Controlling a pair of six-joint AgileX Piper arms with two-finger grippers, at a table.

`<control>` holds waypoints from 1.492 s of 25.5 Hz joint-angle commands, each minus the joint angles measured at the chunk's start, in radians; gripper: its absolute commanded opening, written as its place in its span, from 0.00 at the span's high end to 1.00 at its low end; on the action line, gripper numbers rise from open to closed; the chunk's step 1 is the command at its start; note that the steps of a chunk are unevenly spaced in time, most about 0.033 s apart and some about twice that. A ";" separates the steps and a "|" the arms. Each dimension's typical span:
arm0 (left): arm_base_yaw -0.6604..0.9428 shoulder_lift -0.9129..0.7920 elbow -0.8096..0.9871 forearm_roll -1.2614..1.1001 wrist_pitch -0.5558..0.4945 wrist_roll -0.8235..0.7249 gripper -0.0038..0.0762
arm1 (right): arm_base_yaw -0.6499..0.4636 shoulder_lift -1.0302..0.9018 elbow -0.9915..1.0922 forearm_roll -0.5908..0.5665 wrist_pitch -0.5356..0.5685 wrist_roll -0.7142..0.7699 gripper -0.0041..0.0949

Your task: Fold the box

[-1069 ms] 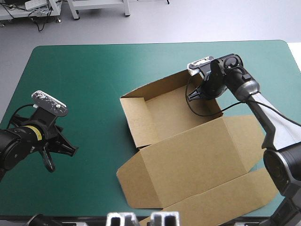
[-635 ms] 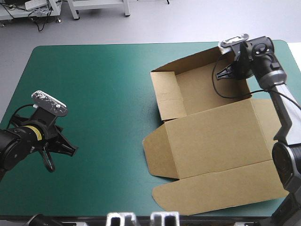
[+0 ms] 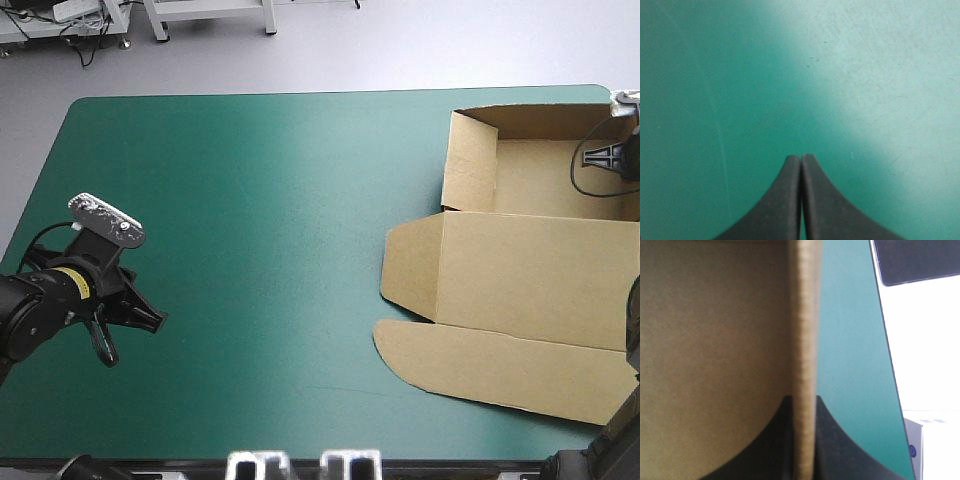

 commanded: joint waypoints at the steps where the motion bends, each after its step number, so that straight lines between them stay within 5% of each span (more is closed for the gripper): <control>1: -0.004 -0.011 -0.024 -0.005 0.037 -0.010 0.96 | -0.065 -0.002 -0.033 0.084 -0.045 -0.043 0.98; 12: -0.004 -0.011 -0.024 -0.010 0.025 -0.010 0.96 | -0.128 0.064 -0.033 0.062 -0.051 -0.029 0.90; 22: -0.004 -0.011 -0.024 -0.014 0.033 -0.010 0.96 | -0.128 0.062 -0.035 0.013 -0.075 0.016 0.18; 31: -0.004 -0.011 -0.024 -0.014 0.037 -0.010 0.96 | -0.128 -0.015 -0.190 -0.059 -0.017 0.088 0.16; 38: -0.004 -0.011 -0.024 -0.014 0.023 -0.010 0.96 | -0.128 -0.104 -0.328 0.204 0.051 0.003 0.21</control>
